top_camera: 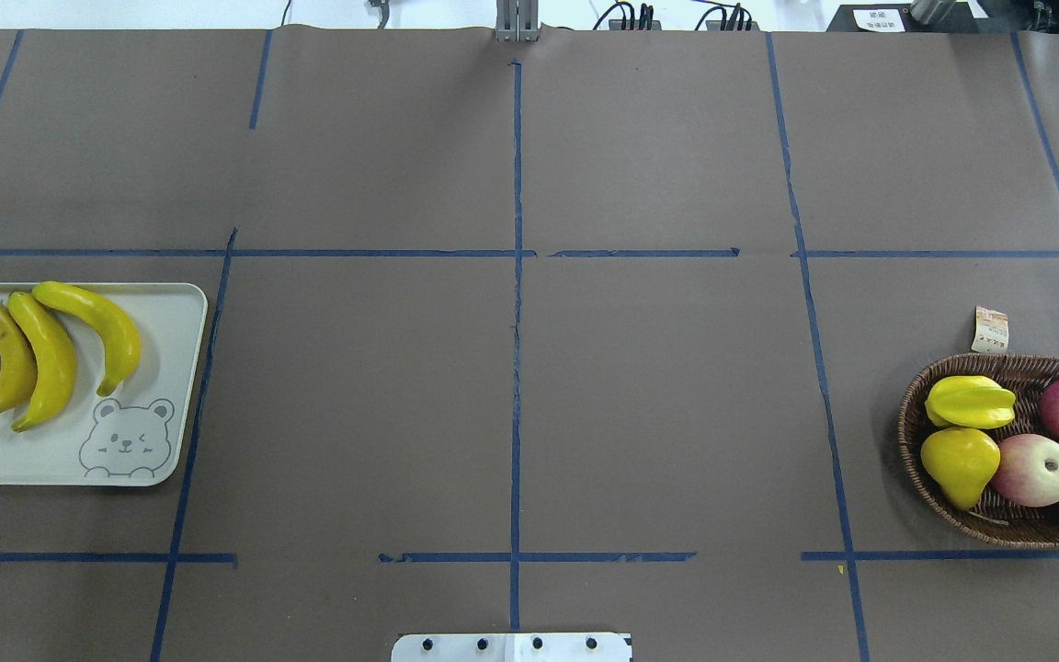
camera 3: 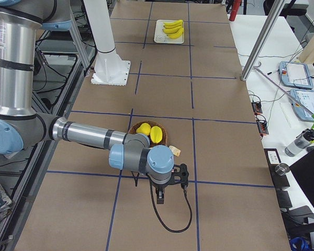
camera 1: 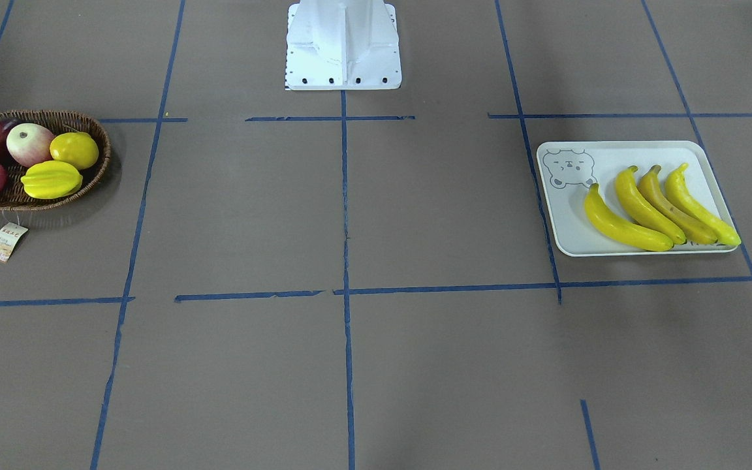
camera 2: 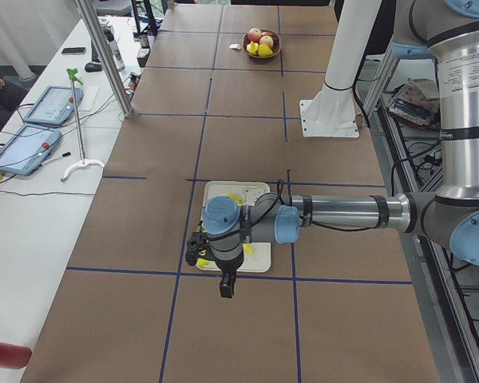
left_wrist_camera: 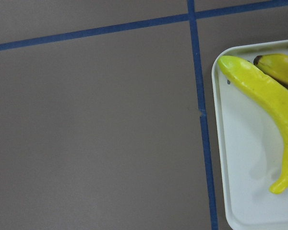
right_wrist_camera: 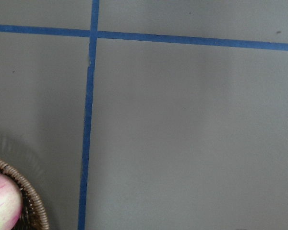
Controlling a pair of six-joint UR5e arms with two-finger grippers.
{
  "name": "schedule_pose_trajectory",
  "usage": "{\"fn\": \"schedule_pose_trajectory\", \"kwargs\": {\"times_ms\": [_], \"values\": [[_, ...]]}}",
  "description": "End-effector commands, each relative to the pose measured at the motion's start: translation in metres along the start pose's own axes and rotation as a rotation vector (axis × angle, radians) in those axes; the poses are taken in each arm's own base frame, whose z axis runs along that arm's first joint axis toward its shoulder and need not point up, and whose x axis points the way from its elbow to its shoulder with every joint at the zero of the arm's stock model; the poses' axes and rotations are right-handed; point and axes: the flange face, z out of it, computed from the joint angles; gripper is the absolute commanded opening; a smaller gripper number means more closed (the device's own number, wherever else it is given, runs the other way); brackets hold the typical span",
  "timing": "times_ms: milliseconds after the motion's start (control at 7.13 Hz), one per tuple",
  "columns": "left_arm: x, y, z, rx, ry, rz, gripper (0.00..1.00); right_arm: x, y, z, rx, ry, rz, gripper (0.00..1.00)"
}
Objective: Transfer all bananas from basket to plate
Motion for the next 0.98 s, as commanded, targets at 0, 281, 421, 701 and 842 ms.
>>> {"fn": "schedule_pose_trajectory", "kwargs": {"times_ms": [0, 281, 421, 701, 842], "values": [[0.0008, -0.0006, -0.0001, 0.006, 0.008, 0.011, 1.00, -0.0014, 0.0008, -0.0009, 0.004, -0.005, -0.010, 0.99], [0.0064, -0.0041, -0.0062, 0.021, 0.006, 0.020, 1.00, -0.0009, 0.0018, 0.0006, 0.001, -0.004, -0.006, 0.99], [0.0089, -0.0049, -0.0096, 0.027, 0.002, 0.028, 1.00, -0.0003, 0.0020, 0.0001, 0.002, -0.002, -0.005, 0.99], [0.0083, -0.0046, -0.0094, 0.024, -0.002, 0.031, 1.00, -0.0023, 0.0011, -0.0010, 0.004, -0.003, 0.005, 0.99], [0.0082, -0.0045, -0.0093, 0.023, -0.002, 0.030, 1.00, -0.0087, -0.0024, -0.0077, 0.017, -0.002, 0.024, 0.99]]}}
